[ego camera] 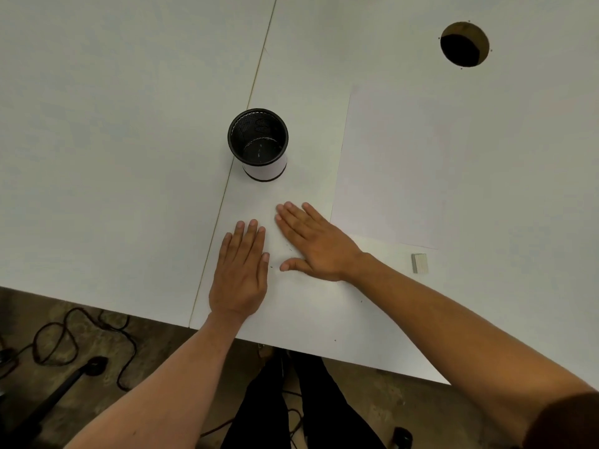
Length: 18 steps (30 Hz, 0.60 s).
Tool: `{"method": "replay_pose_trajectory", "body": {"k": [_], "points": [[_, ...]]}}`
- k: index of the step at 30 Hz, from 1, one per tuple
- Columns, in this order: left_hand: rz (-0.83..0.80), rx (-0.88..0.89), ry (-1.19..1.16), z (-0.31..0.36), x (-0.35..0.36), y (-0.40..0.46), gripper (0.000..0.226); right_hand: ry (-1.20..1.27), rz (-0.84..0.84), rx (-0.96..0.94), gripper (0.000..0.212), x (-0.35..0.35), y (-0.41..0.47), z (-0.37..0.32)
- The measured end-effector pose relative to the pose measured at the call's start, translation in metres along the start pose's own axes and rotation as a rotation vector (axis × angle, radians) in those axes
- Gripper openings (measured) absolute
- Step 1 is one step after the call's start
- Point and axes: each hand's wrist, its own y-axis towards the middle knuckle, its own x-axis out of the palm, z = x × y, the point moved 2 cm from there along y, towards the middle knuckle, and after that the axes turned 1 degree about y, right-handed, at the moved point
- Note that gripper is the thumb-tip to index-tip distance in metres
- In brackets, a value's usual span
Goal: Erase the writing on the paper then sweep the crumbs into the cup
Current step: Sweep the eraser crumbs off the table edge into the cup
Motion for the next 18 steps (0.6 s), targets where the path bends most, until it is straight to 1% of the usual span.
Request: {"method": "replay_pose_trajectory", "body": {"k": [3, 9, 11, 13, 15, 16, 18], "points": [[-0.013, 0.009, 0.009, -0.001, 0.001, 0.001, 0.058, 0.008, -0.003, -0.066, 0.09, 0.014, -0.021, -0.013], [-0.015, 0.026, 0.028, -0.001, 0.001, 0.0, 0.058, 0.023, -0.061, -0.091, 0.089, 0.035, -0.059, -0.039], [-0.019, 0.026, 0.029, -0.002, 0.001, 0.0, 0.058, 0.133, -0.024, -0.085, 0.084, 0.033, -0.065, -0.04], [-0.022, 0.031, 0.029, -0.002, 0.0, 0.0, 0.058, 0.292, 0.087, 0.017, 0.079, 0.027, -0.067, -0.034], [-0.028, 0.039, 0.029, -0.001, 0.0, -0.002, 0.058, 0.34, 0.194, 0.172, 0.075, 0.022, -0.066, -0.027], [-0.03, 0.04, 0.023, -0.001, -0.001, -0.001, 0.058, 0.313, 0.194, 0.229, 0.075, 0.021, -0.064, -0.024], [-0.033, 0.051, 0.015, -0.001, -0.001, -0.002, 0.058, 0.175, 0.12, 0.265, 0.075, 0.025, -0.061, -0.026]]}}
